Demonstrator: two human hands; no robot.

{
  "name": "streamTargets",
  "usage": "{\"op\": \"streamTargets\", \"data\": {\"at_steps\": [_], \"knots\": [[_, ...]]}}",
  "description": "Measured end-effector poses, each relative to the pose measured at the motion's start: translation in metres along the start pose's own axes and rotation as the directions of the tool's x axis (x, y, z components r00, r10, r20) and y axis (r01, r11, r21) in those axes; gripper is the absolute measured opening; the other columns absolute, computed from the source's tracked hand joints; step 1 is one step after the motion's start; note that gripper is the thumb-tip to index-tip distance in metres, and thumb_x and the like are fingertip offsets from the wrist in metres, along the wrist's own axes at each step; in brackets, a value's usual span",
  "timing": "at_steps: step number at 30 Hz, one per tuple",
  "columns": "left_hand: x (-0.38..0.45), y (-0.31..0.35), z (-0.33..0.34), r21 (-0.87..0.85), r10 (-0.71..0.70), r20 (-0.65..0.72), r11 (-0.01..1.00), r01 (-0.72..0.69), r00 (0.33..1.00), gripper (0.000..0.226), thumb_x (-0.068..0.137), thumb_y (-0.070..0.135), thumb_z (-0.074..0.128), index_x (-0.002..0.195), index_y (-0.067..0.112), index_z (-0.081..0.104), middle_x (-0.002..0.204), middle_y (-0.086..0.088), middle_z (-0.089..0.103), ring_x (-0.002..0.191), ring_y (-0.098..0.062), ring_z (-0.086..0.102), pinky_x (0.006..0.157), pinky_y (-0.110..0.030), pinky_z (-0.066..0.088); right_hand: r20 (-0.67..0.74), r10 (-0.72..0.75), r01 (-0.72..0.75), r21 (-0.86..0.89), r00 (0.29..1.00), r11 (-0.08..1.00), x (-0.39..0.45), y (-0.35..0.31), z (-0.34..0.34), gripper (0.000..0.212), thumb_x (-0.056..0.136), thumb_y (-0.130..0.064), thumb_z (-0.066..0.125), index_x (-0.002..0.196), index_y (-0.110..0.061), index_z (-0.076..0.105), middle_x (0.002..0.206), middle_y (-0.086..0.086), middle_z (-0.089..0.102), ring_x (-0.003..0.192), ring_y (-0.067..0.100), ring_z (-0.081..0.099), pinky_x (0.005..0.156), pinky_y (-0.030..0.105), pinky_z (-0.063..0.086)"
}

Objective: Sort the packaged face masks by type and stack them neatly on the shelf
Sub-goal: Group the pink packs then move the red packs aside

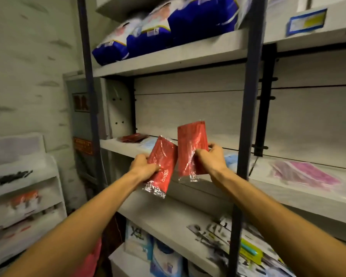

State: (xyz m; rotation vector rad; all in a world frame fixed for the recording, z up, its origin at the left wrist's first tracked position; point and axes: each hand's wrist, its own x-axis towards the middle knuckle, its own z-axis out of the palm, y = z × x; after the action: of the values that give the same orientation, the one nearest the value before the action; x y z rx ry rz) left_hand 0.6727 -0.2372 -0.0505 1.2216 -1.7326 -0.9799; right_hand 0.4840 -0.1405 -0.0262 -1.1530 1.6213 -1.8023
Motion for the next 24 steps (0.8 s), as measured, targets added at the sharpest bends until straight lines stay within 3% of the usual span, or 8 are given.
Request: {"op": "streamTargets", "data": {"at_steps": [6, 8, 11, 15, 17, 19, 21, 24], "knots": [[0.119, -0.014, -0.025, 0.019, 0.052, 0.011, 0.998, -0.052, 0.999, 0.033, 0.083, 0.008, 0.073, 0.114, 0.012, 0.062, 0.105, -0.012, 0.073, 0.097, -0.030, 0.071, 0.094, -0.047, 0.057, 0.007, 0.054, -0.054, 0.075, 0.999, 0.996, 0.091, 0.016, 0.069, 0.017, 0.088, -0.003, 0.058, 0.102, -0.012, 0.058, 0.093, 0.015, 0.072, 0.078, 0.034, 0.071, 0.072, 0.057, 0.060], [0.155, -0.021, -0.036, 0.017, 0.060, -0.014, 0.998, -0.060, 0.998, 0.039, 0.082, 0.013, 0.077, 0.115, 0.015, 0.056, 0.109, -0.010, 0.071, 0.101, -0.028, 0.070, 0.096, -0.046, 0.055, -0.027, 0.030, -0.028, 0.070, 0.999, 0.997, 0.124, 0.014, 0.087, 0.018, 0.084, -0.003, 0.059, 0.102, -0.007, 0.061, 0.087, 0.015, 0.070, 0.075, 0.030, 0.067, 0.077, 0.053, 0.060], [0.199, -0.035, -0.052, -0.004, 0.076, -0.065, 0.997, -0.077, 0.995, 0.047, 0.080, 0.016, 0.081, 0.113, 0.019, 0.048, 0.112, -0.010, 0.070, 0.103, -0.028, 0.069, 0.095, -0.047, 0.055, -0.075, 0.000, 0.009, 0.108, 0.997, 0.994, 0.166, 0.017, 0.116, 0.005, 0.081, -0.005, 0.060, 0.077, -0.008, 0.061, 0.072, 0.014, 0.064, 0.066, 0.025, 0.058, 0.064, 0.042, 0.054], [0.252, -0.056, -0.074, 0.058, 0.087, -0.117, 0.995, -0.081, 0.989, 0.045, 0.086, 0.017, 0.074, 0.116, 0.021, 0.041, 0.111, -0.006, 0.066, 0.091, -0.017, 0.068, 0.076, -0.036, 0.059, -0.032, 0.069, -0.064, 0.135, 0.997, 0.989, 0.189, 0.048, 0.165, 0.026, 0.081, -0.006, 0.063, 0.059, -0.015, 0.055, 0.066, 0.014, 0.060, 0.064, 0.025, 0.056, 0.063, 0.041, 0.049], [0.280, -0.065, -0.085, 0.073, 0.092, -0.115, 0.994, -0.084, 0.989, 0.042, 0.088, 0.015, 0.070, 0.119, 0.019, 0.042, 0.112, -0.007, 0.067, 0.096, -0.021, 0.069, 0.082, -0.040, 0.059, -0.027, 0.088, -0.083, 0.145, 0.996, 0.986, 0.205, 0.062, 0.187, 0.023, 0.082, -0.007, 0.065, 0.062, -0.016, 0.057, 0.066, 0.011, 0.064, 0.063, 0.024, 0.059, 0.066, 0.045, 0.054], [0.305, -0.075, -0.094, 0.136, 0.125, -0.123, 0.985, -0.108, 0.984, 0.040, 0.088, 0.016, 0.070, 0.118, 0.020, 0.043, 0.113, -0.004, 0.067, 0.102, -0.023, 0.068, 0.090, -0.044, 0.057, -0.039, 0.085, -0.079, 0.139, 0.996, 0.987, 0.222, 0.068, 0.205, 0.004, 0.082, -0.010, 0.065, 0.081, -0.012, 0.062, 0.077, 0.009, 0.071, 0.070, 0.027, 0.068, 0.075, 0.049, 0.060], [0.329, -0.085, -0.101, 0.268, 0.216, -0.113, 0.947, -0.179, 0.970, 0.041, 0.089, 0.016, 0.069, 0.121, 0.023, 0.044, 0.111, 0.001, 0.065, 0.099, -0.022, 0.067, 0.087, -0.044, 0.058, -0.040, 0.104, -0.098, 0.137, 0.994, 0.986, 0.240, 0.071, 0.222, 0.026, 0.084, -0.012, 0.065, 0.108, -0.005, 0.060, 0.098, 0.016, 0.072, 0.087, 0.032, 0.072, 0.081, 0.052, 0.060], [0.368, -0.102, -0.114, 0.331, 0.298, -0.056, 0.906, -0.264, 0.953, 0.043, 0.092, 0.017, 0.066, 0.128, 0.023, 0.043, 0.109, 0.002, 0.067, 0.090, -0.020, 0.069, 0.078, -0.043, 0.061, -0.075, 0.105, -0.095, 0.129, 0.992, 0.987, 0.264, 0.073, 0.252, 0.036, 0.086, -0.010, 0.064, 0.119, -0.001, 0.054, 0.106, 0.020, 0.070, 0.094, 0.035, 0.072, 0.082, 0.054, 0.060]]}}
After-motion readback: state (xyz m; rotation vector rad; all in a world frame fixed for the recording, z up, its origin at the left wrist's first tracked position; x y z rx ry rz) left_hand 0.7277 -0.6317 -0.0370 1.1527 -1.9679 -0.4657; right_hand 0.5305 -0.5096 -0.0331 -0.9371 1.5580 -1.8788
